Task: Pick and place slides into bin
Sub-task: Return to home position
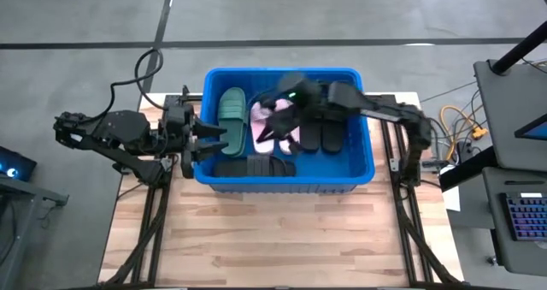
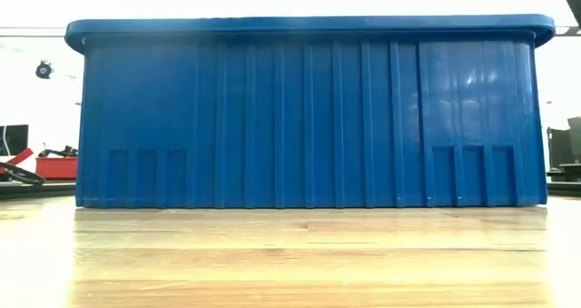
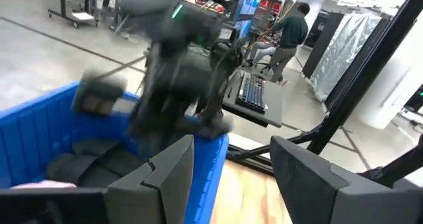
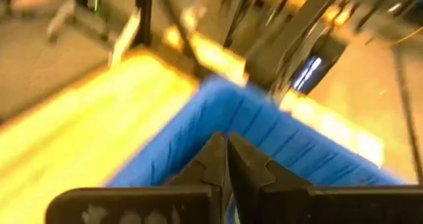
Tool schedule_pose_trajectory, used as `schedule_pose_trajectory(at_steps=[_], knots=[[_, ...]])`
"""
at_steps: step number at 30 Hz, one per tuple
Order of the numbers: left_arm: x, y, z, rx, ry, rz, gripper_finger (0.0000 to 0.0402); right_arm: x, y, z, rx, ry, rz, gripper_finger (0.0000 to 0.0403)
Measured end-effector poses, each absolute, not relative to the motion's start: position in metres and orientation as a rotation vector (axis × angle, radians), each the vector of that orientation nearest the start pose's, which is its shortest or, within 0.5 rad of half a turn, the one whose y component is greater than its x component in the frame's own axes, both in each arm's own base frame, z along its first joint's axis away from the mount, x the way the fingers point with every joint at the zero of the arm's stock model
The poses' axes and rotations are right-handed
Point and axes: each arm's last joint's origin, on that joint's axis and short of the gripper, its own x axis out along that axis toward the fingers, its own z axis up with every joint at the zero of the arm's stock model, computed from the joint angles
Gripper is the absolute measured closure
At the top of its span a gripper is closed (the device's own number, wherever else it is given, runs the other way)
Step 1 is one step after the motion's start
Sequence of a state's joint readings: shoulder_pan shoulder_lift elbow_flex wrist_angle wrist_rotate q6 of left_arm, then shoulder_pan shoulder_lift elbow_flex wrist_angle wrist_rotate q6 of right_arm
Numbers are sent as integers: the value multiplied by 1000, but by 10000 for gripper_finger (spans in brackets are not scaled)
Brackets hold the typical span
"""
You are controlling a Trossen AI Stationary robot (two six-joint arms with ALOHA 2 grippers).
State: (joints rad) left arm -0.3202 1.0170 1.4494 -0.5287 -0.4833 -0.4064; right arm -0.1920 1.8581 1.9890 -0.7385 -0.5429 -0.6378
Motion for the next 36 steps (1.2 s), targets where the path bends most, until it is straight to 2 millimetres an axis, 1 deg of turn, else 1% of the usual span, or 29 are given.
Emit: schedule_pose_trajectory(at_steps=[3, 6, 8, 10, 12, 15, 17, 19, 22, 25, 27, 30, 36], knots=[[167, -41, 477, -324, 52, 180, 217, 378, -58, 436, -319, 323, 420, 394], [167, -41, 477, -296, 51, 197, 217, 347, -49, 475, -204, 206, 236, 394], [168, -41, 477, -281, 47, 204, 217, 324, -42, 493, -175, 150, 129, 394], [168, -41, 479, -260, 34, 208, 217, 303, -33, 503, -179, 128, 48, 394], [168, -40, 480, -239, 23, 217, 217, 284, -26, 508, -168, 115, -10, 394], [168, -40, 481, -222, 13, 224, 217, 254, -18, 510, -107, 89, -31, 394], [168, -40, 481, -208, 12, 238, 217, 231, -14, 508, -62, 76, -81, 394], [168, -40, 481, -201, 12, 243, 217, 208, -11, 501, -47, 75, -131, 394], [168, -40, 481, -199, 13, 243, 217, 179, -6, 482, -48, 82, -149, 394], [168, -40, 481, -185, 14, 243, 217, 152, -3, 463, -28, 70, -138, 394], [168, -40, 481, -167, 17, 245, 217, 135, -1, 449, -43, 51, -105, 394], [170, -40, 480, -147, 23, 248, 217, 114, 2, 428, -60, 14, -29, 394], [170, -40, 480, -146, 24, 260, 217, 82, 1, 380, 27, -104, -41, 394]])
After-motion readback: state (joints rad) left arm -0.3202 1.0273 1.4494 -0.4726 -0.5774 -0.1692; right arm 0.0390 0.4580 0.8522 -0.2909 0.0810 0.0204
